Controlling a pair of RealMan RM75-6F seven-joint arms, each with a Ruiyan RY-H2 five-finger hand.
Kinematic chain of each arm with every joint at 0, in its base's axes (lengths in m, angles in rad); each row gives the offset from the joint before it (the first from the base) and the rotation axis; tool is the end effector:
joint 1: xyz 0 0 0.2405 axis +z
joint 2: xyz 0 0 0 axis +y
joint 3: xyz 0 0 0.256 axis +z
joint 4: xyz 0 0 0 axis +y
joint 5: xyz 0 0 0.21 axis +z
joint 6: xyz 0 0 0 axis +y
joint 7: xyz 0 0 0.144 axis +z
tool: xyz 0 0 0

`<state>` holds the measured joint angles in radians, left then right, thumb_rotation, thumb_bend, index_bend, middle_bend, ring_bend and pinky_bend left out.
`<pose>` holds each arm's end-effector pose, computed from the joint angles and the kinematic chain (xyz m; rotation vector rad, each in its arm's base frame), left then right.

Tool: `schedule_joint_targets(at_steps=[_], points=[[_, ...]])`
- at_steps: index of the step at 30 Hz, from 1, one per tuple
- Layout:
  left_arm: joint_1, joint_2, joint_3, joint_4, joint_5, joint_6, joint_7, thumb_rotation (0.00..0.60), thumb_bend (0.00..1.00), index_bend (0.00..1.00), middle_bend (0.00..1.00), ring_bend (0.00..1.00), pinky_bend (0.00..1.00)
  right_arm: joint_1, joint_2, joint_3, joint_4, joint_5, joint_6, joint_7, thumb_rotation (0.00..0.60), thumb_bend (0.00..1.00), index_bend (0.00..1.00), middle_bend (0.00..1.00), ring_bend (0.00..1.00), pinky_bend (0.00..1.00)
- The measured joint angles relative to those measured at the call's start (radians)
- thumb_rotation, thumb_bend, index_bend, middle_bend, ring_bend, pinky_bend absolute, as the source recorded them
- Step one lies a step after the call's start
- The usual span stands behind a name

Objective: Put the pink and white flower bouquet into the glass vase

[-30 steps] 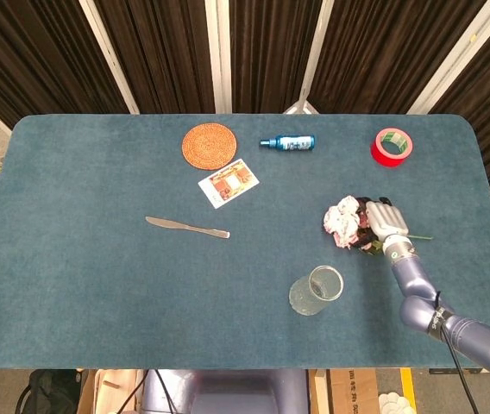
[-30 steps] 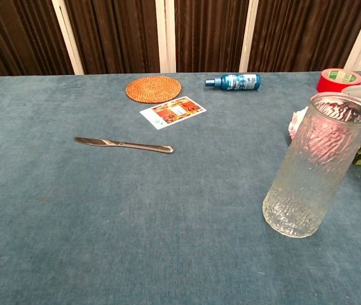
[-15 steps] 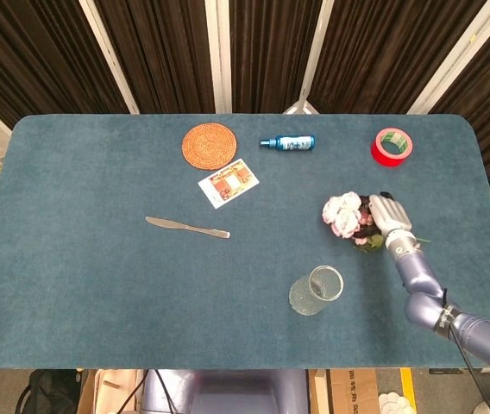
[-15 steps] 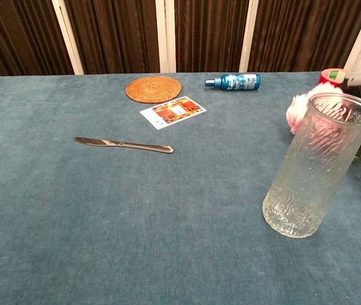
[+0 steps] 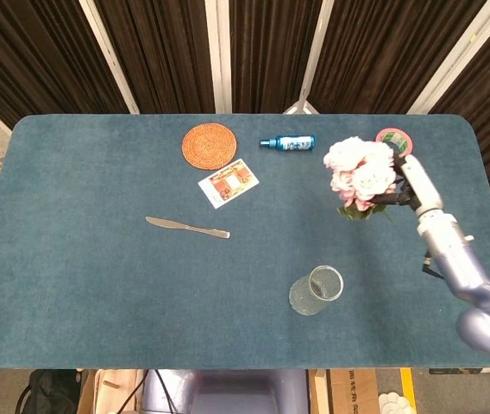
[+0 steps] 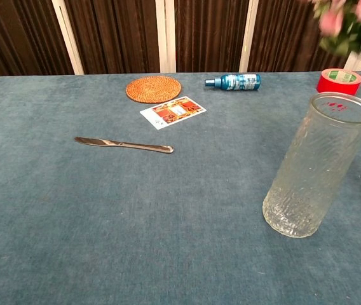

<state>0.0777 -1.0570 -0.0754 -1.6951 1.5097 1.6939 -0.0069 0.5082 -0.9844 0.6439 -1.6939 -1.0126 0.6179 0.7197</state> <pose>-0.3098 0.1331 0.2016 -1.1690 -0.8298 -0.9446 -0.1721 -0.3876 0.1995 1.0887 -1.7887 1.5392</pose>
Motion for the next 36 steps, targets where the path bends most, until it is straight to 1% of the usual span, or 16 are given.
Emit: schedule_joint_targets(at_steps=[2, 4, 5, 8, 11, 14, 17, 20, 25, 29, 36], points=[[0.0, 0.001, 0.0, 0.005, 0.007, 0.004, -0.013, 0.6, 0.21, 0.07, 0.0, 0.0, 0.05, -0.059, 0.053, 0.046, -0.06, -0.062, 0.007, 0.141, 0.6, 0.28, 0.51, 0.4, 0.41, 0.03], [0.001, 0.002, 0.0, 0.012, 0.016, 0.012, -0.027, 0.6, 0.21, 0.07, 0.0, 0.0, 0.05, -0.11, 0.095, 0.08, -0.11, -0.117, 0.019, 0.263, 0.6, 0.28, 0.51, 0.4, 0.41, 0.04], [0.001, 0.002, 0.001, 0.014, 0.018, 0.013, -0.03, 0.6, 0.21, 0.07, 0.0, 0.0, 0.05, -0.146, 0.123, 0.1, -0.142, -0.152, 0.031, 0.344, 0.6, 0.28, 0.51, 0.4, 0.41, 0.04], [0.002, 0.002, 0.0, 0.018, 0.018, 0.015, -0.037, 0.6, 0.21, 0.07, 0.0, 0.0, 0.05, -0.232, 0.191, 0.138, -0.217, -0.244, 0.075, 0.539, 0.6, 0.28, 0.51, 0.4, 0.41, 0.05], [-0.001, -0.001, -0.003, 0.018, 0.012, 0.012, -0.033, 0.6, 0.21, 0.07, 0.0, 0.0, 0.05, -0.312, 0.257, 0.159, -0.282, -0.329, 0.141, 0.717, 0.6, 0.28, 0.51, 0.4, 0.41, 0.06], [-0.004, -0.004, -0.004, 0.018, 0.013, 0.009, -0.028, 0.6, 0.21, 0.07, 0.0, 0.0, 0.05, -0.378, 0.322, 0.166, -0.343, -0.405, 0.22, 0.863, 0.6, 0.28, 0.51, 0.4, 0.41, 0.07], [-0.005, -0.005, -0.002, 0.016, 0.016, 0.007, -0.022, 0.6, 0.21, 0.07, 0.0, 0.0, 0.05, -0.423, 0.378, 0.157, -0.396, -0.474, 0.302, 0.958, 0.6, 0.28, 0.51, 0.41, 0.41, 0.07], [-0.004, -0.005, -0.001, 0.016, 0.016, 0.009, -0.022, 0.6, 0.21, 0.07, 0.0, 0.0, 0.05, -0.437, 0.408, 0.127, -0.424, -0.511, 0.347, 1.007, 0.6, 0.28, 0.51, 0.41, 0.41, 0.08], [-0.001, -0.003, -0.004, 0.018, 0.008, 0.012, -0.025, 0.6, 0.21, 0.07, 0.0, 0.0, 0.05, -0.432, 0.421, 0.073, -0.446, -0.53, 0.393, 1.033, 0.6, 0.28, 0.52, 0.41, 0.41, 0.1], [-0.001, -0.003, -0.006, 0.018, 0.003, 0.012, -0.023, 0.6, 0.21, 0.07, 0.0, 0.0, 0.05, -0.414, 0.411, 0.028, -0.463, -0.537, 0.418, 1.019, 0.6, 0.28, 0.52, 0.41, 0.41, 0.1], [-0.001, -0.007, -0.005, 0.015, 0.004, 0.013, -0.011, 0.6, 0.21, 0.07, 0.0, 0.0, 0.05, -0.346, 0.372, -0.044, -0.469, -0.54, 0.421, 0.996, 0.6, 0.28, 0.52, 0.41, 0.41, 0.1]])
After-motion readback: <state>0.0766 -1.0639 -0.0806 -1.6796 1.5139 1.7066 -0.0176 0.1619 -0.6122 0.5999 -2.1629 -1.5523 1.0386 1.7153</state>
